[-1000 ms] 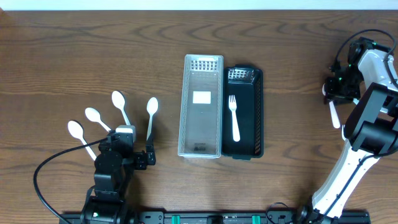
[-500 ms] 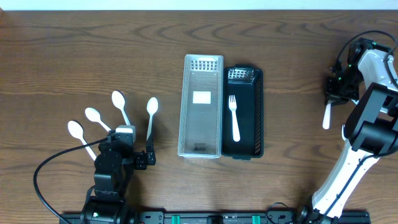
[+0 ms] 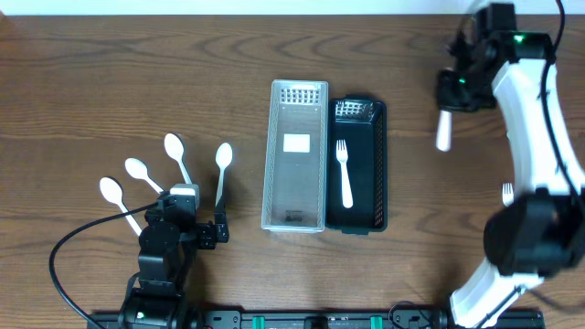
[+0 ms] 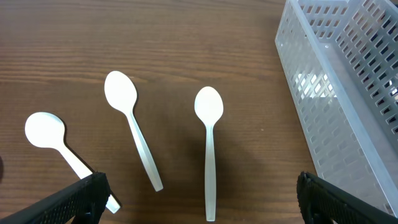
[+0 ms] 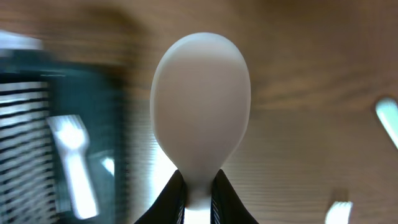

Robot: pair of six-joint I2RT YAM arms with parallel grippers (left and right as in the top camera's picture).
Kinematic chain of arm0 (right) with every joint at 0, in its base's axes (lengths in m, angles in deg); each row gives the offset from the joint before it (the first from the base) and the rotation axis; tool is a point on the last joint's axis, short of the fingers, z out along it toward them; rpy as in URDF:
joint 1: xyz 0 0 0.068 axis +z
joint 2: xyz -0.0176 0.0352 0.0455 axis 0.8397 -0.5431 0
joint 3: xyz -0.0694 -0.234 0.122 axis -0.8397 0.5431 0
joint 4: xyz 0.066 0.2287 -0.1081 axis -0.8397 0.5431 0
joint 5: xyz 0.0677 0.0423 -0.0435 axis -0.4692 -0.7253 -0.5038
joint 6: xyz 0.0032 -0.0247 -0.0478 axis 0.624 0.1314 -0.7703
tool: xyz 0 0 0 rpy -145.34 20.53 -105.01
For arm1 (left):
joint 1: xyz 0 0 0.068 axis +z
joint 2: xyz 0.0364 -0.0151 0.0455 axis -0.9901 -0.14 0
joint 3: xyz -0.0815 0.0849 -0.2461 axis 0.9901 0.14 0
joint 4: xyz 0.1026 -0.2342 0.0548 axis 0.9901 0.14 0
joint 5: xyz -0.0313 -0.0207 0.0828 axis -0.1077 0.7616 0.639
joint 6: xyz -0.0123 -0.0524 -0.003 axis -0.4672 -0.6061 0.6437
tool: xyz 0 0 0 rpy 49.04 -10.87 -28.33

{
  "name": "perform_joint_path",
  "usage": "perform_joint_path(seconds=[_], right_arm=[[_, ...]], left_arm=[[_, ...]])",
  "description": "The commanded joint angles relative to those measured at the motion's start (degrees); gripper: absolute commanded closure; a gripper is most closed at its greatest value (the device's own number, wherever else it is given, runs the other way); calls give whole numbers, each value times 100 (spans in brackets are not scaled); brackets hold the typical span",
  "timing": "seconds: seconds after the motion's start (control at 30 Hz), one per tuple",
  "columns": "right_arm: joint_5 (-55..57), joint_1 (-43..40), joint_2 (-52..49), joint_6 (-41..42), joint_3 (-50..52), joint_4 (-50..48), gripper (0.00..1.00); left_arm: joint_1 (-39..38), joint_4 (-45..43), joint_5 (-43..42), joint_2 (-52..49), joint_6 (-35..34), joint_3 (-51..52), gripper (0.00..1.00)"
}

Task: Pack container
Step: 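Grasp the white spoon with the right gripper and place it in the black basket, then move the right gripper to the second white fork and grasp it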

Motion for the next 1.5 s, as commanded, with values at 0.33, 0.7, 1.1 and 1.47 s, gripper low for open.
perform_joint_path(seconds=[0.33, 0.7, 1.1, 1.47], right_arm=[[216, 2153, -302, 2022, 647, -671, 98], [216, 2310, -721, 1808, 1342, -1071, 60], [284, 2020, -11, 1565, 522, -485, 42], [284, -85, 1622, 1775, 240, 669, 26]], left_arm=[[-4, 48, 85, -15, -92, -105, 2], [-4, 66, 85, -15, -92, -105, 2], [-4, 66, 85, -15, -92, -105, 2], [-4, 66, 85, -15, -92, -105, 2]])
